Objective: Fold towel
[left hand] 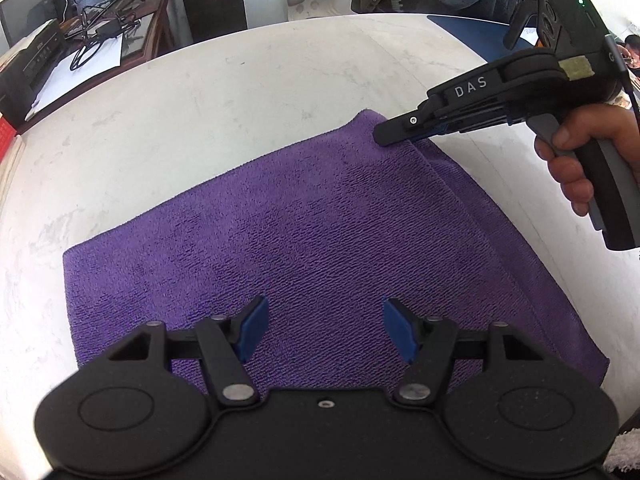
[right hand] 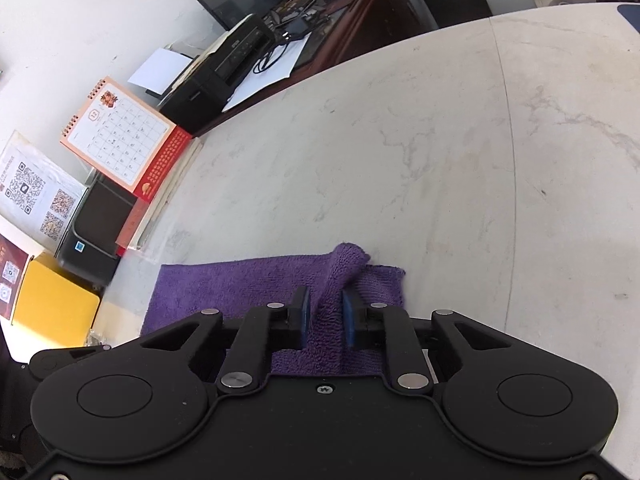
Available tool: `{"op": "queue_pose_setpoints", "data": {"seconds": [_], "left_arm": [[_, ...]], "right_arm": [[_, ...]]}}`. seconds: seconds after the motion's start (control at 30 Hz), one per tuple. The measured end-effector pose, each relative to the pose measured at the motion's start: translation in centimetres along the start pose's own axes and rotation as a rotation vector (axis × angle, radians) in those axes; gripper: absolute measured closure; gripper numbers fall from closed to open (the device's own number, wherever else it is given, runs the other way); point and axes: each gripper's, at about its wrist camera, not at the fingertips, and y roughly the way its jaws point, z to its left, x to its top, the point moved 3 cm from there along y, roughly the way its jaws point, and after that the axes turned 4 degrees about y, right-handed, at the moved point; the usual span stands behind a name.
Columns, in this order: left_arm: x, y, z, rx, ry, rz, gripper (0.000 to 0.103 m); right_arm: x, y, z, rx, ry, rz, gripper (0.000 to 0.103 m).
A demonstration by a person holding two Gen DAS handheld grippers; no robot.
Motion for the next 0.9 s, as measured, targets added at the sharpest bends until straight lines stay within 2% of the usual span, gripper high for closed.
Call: {"op": "queue_pose_setpoints", "data": {"seconds": [0.17,0.27,0.4,0.63,0.67,0.73,0.9], "left_arm": [[-0.2,0.0,0.4,0.002,-0.018,0.003,0.042],[-0.3,0.2,0.6,0.005,-0.021,0.009,0.042],[-0.4,0.3,0.6,0.001,-0.022,0.013,0.042],[-0.4,0.4,0.5,-0.008,-0.014,0.014,0.042],[-0.4,0.4,0.5,-0.007,-0.013,0.015,0.042],[-0.4,0.4,0.5,-0.007,-0.013,0.015,0.042],[-0.3,0.5,0.4,-0.009,-0.005,0.020,0.042]], "right_arm": [[0.2,-0.4,-0.8,-0.007,0.041,-0.022,0.094],[0.3,-0.2,-1.4,0.023,0.076,-0.018,0.093],[0.3,0.1,-0.5,0.076,0.050,0.016,0.093],[-1.5,-0.7,1.1,0.126,-0.052,0.100,0.089],[-1.8,-0.9,1.2,0.134,-0.060,0.108,0.086],[-2.3,-1.6,1.8,0.129,-0.126,0.114,0.082],[-2.6,-2.4,2.8,0.069,-0.253,0.091,0.082]]}}
